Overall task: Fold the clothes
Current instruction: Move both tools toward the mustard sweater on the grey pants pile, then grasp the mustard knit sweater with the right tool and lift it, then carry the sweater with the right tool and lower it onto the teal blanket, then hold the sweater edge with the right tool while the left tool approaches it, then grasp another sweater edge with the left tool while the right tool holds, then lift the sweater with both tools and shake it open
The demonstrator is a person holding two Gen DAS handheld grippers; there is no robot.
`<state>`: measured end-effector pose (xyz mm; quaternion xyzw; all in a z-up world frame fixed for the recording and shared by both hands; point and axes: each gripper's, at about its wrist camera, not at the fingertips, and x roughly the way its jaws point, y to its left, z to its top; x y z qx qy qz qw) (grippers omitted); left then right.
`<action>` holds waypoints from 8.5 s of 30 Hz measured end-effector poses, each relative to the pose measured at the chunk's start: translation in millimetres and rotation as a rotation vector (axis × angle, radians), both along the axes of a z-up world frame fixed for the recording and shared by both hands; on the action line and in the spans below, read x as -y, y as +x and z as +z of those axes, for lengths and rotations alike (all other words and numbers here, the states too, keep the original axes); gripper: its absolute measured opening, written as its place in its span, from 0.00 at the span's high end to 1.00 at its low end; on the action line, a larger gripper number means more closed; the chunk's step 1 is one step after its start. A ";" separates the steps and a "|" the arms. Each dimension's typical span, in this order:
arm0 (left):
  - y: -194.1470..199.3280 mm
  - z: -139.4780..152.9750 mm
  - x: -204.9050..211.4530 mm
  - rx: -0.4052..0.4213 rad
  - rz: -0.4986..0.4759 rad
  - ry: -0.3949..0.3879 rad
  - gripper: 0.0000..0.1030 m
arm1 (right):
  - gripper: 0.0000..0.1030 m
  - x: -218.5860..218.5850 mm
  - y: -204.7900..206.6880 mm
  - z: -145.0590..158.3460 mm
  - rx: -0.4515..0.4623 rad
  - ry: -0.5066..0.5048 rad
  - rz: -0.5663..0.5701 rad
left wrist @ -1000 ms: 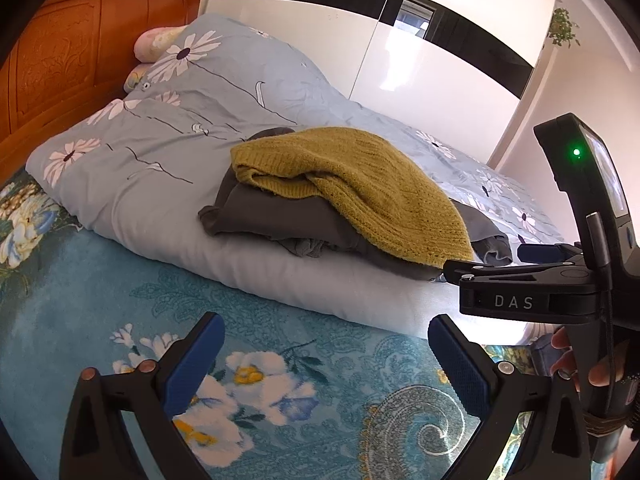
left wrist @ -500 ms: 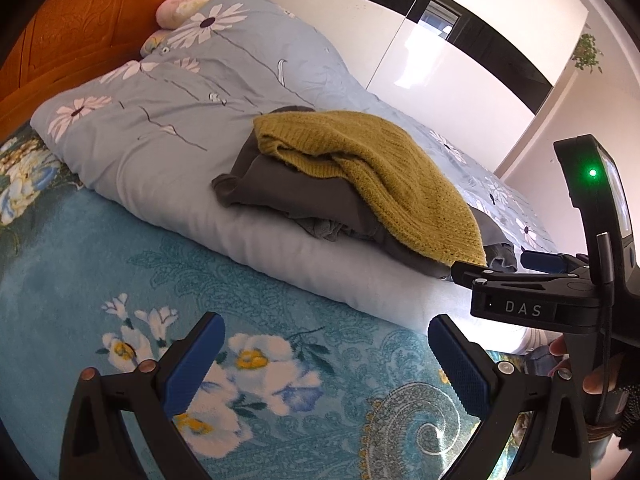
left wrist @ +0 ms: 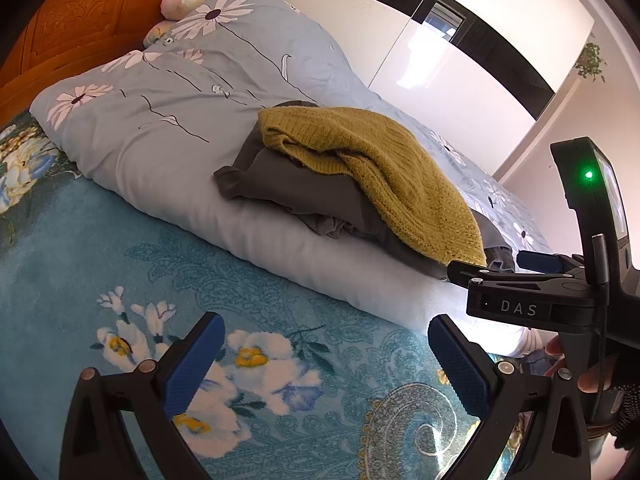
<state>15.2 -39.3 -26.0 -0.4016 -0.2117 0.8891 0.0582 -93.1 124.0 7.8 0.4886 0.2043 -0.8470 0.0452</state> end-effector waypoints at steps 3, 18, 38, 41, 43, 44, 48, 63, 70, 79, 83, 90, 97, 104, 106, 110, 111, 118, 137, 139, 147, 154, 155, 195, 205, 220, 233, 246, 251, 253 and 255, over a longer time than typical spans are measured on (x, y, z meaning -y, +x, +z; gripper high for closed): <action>1.0 -3.2 2.8 0.000 0.000 0.006 0.00 | 0.05 3.2 -0.9 -2.3 -0.003 0.008 0.005; 35.6 -37.2 32.7 -0.011 0.071 0.012 0.00 | 0.05 40.6 -34.0 -3.6 -0.097 0.042 0.047; 56.0 -60.1 68.0 -0.039 0.130 0.071 0.00 | 0.48 151.8 -110.1 -45.1 -0.205 0.353 0.174; 57.1 -62.1 73.5 -0.040 0.140 0.083 0.00 | 0.75 159.9 -112.2 -45.9 -0.193 0.361 0.170; 58.6 -59.5 72.9 -0.040 0.130 0.075 0.00 | 0.84 161.8 -114.6 -35.4 -0.223 0.332 0.137; 60.0 -57.4 72.3 -0.042 0.126 0.071 0.00 | 0.86 162.4 -116.1 -29.8 -0.238 0.318 0.119; 66.4 -46.1 69.9 -0.050 0.114 0.064 0.00 | 0.89 144.7 -126.9 9.8 -0.297 0.235 0.015; 131.9 46.6 39.7 -0.125 0.070 0.012 0.00 | 0.90 27.8 -55.7 172.3 -0.436 -0.087 -0.154; 181.6 83.2 36.1 -0.148 0.108 0.004 0.00 | 0.90 9.4 22.3 234.0 -0.478 -0.184 -0.091; 249.6 116.3 63.0 -0.183 0.202 -0.032 0.00 | 0.90 6.6 137.6 279.2 -0.495 -0.298 0.047; 282.3 130.0 83.7 -0.209 0.262 -0.051 0.00 | 0.90 10.3 189.8 283.5 -0.473 -0.373 0.110; 327.4 141.4 104.2 -0.236 0.339 -0.089 0.00 | 0.90 22.0 251.2 266.5 -0.432 -0.460 0.165; 365.6 144.7 125.2 -0.213 0.412 -0.106 0.00 | 0.90 64.0 305.8 255.2 -0.400 -0.573 0.278; 394.8 157.4 147.5 -0.231 0.510 -0.134 0.00 | 0.90 78.9 341.6 278.3 -0.376 -0.802 0.339; 396.0 159.1 149.9 -0.232 0.515 -0.147 0.00 | 0.90 71.3 345.2 293.7 -0.391 -0.862 0.351; 398.3 162.4 154.7 -0.233 0.526 -0.174 0.00 | 0.90 37.8 344.6 313.0 -0.428 -0.972 0.371; 398.2 162.2 155.5 -0.230 0.526 -0.181 0.00 | 0.90 28.6 339.9 310.0 -0.435 -0.967 0.360; 375.4 134.2 149.4 -0.119 0.494 -0.215 0.00 | 0.90 -21.3 273.1 182.6 -0.237 -0.695 0.171; 321.1 62.7 114.0 0.123 0.365 -0.177 0.00 | 0.88 -179.3 242.9 -68.7 0.147 -0.543 -0.374; 315.0 54.5 111.5 0.151 0.361 -0.173 0.00 | 0.87 -179.4 245.4 -72.3 0.151 -0.540 -0.364; 299.4 22.6 104.2 0.232 0.340 -0.115 0.00 | 0.76 -186.4 283.4 -61.9 0.139 -0.492 -0.298; 278.6 9.2 101.2 0.261 0.290 -0.007 0.01 | 0.72 -188.6 323.0 -53.3 0.169 -0.743 -0.272; 274.7 9.5 97.2 0.261 0.266 -0.006 0.01 | 0.64 -185.0 325.6 -53.0 0.181 -0.802 -0.262; 216.2 -22.0 50.8 0.520 0.177 0.207 0.81 | 0.61 -110.4 317.4 -92.6 0.382 -1.001 -0.331; 225.9 20.6 62.3 0.294 0.127 0.330 0.85 | 0.90 -130.0 311.9 -81.2 0.363 -1.120 -0.358; 261.1 154.0 107.0 -0.136 0.085 0.421 0.86 | 0.90 -145.3 291.4 67.2 0.024 -1.295 -0.083; 261.8 248.3 134.2 -0.319 0.089 0.289 0.86 | 0.90 -107.1 268.9 164.3 -0.124 -1.273 0.154; 373.2 353.2 133.5 -0.606 0.069 0.172 0.86 | 0.90 -87.8 334.5 268.9 -0.312 -1.259 0.377; 411.7 373.8 134.5 -0.686 0.078 0.127 0.90 | 0.90 -84.8 369.7 291.6 -0.350 -1.241 0.468; 414.0 382.2 135.9 -0.722 0.088 0.097 0.98 | 0.90 -83.1 378.5 298.1 -0.352 -1.240 0.498; 396.9 375.4 138.4 -0.678 0.096 0.085 0.98 | 0.90 -78.5 375.8 299.1 -0.340 -1.233 0.503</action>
